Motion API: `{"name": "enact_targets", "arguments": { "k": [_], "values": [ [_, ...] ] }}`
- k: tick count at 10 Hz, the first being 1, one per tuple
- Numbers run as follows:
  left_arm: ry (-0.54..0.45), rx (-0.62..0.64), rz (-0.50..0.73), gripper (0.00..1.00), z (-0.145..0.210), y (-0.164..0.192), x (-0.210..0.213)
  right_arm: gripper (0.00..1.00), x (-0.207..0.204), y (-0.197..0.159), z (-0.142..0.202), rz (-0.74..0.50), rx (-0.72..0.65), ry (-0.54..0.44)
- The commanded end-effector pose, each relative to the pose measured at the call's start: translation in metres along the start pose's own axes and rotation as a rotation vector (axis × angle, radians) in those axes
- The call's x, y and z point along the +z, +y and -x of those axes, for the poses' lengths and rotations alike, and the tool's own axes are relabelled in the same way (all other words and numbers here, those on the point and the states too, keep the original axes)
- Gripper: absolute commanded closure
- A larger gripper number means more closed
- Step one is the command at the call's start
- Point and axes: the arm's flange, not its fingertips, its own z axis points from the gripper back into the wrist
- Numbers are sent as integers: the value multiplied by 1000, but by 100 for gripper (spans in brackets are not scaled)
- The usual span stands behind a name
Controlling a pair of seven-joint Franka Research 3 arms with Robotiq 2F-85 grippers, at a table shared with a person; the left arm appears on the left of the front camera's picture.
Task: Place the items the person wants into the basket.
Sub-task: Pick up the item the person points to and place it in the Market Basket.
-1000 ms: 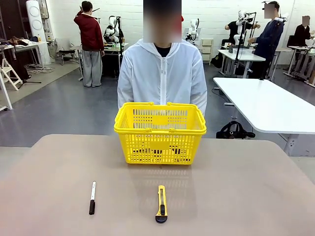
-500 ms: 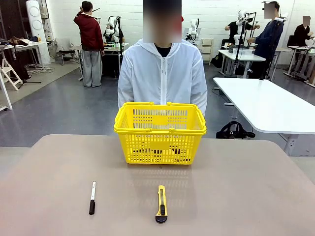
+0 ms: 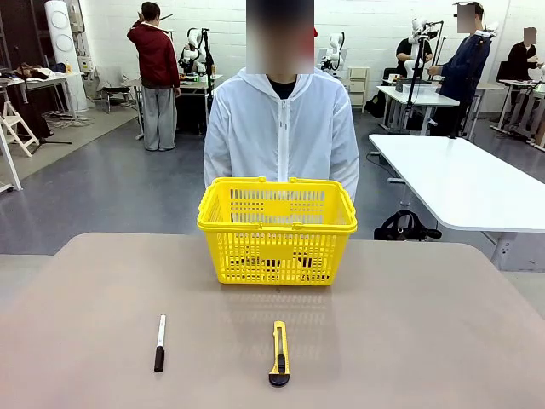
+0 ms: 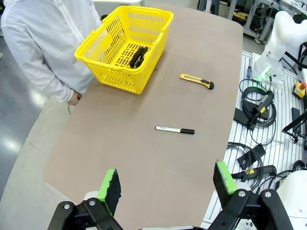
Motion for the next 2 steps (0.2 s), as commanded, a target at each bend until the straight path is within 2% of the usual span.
{"name": "enact_targets", "arguments": {
  "k": [1,2],
  "values": [
    [-14,-23,7,0,2,0,1,0,3,-1,-2,-17,18,3],
    [-14,-23,7,0,2,0,1,0,3,-1,-2,-17,18,3]
  ]
}}
